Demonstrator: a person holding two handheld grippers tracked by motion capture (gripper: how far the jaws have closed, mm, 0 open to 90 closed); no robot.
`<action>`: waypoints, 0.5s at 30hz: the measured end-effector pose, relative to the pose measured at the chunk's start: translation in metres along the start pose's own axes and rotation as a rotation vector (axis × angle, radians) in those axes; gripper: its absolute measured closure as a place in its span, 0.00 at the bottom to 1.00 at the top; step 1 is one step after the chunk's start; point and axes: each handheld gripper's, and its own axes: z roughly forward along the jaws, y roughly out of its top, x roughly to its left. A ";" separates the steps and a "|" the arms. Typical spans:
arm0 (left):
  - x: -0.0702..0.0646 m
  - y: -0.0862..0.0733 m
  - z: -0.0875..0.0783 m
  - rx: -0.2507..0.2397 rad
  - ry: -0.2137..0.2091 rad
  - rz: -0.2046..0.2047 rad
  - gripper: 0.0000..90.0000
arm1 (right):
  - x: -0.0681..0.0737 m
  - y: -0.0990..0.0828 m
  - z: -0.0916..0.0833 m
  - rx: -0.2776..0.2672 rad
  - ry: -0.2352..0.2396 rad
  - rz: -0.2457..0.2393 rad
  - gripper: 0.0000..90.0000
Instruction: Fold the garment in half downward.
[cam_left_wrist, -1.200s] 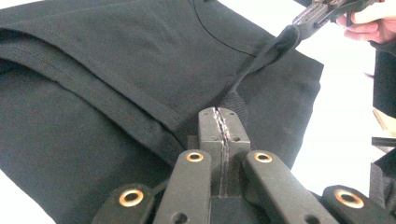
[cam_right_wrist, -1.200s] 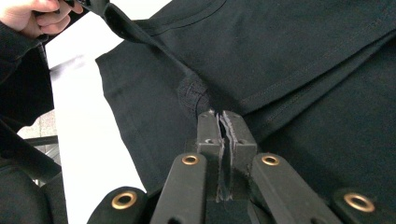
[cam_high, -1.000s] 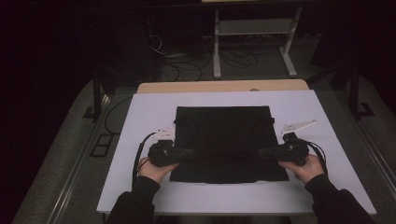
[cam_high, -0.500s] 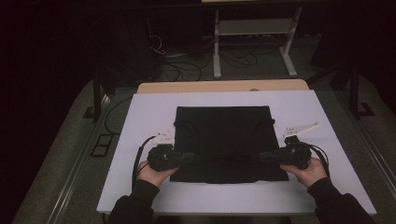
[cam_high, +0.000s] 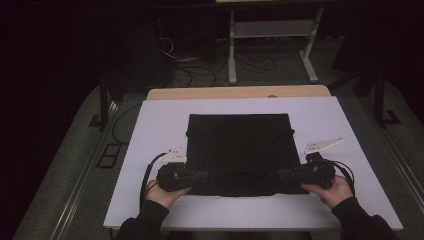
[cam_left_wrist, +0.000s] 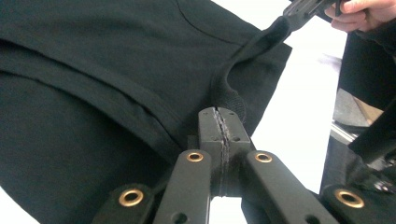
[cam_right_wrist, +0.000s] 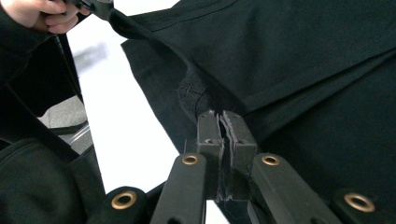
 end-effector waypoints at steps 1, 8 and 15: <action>0.000 -0.001 0.001 0.005 0.001 -0.009 0.99 | 0.001 -0.001 0.000 0.004 0.000 -0.002 0.95; -0.005 -0.003 0.001 0.014 -0.006 -0.002 0.99 | 0.005 -0.005 0.001 0.018 0.001 0.003 0.95; -0.009 -0.006 0.003 0.037 -0.011 0.007 0.99 | 0.009 -0.008 0.000 0.024 -0.001 0.002 0.95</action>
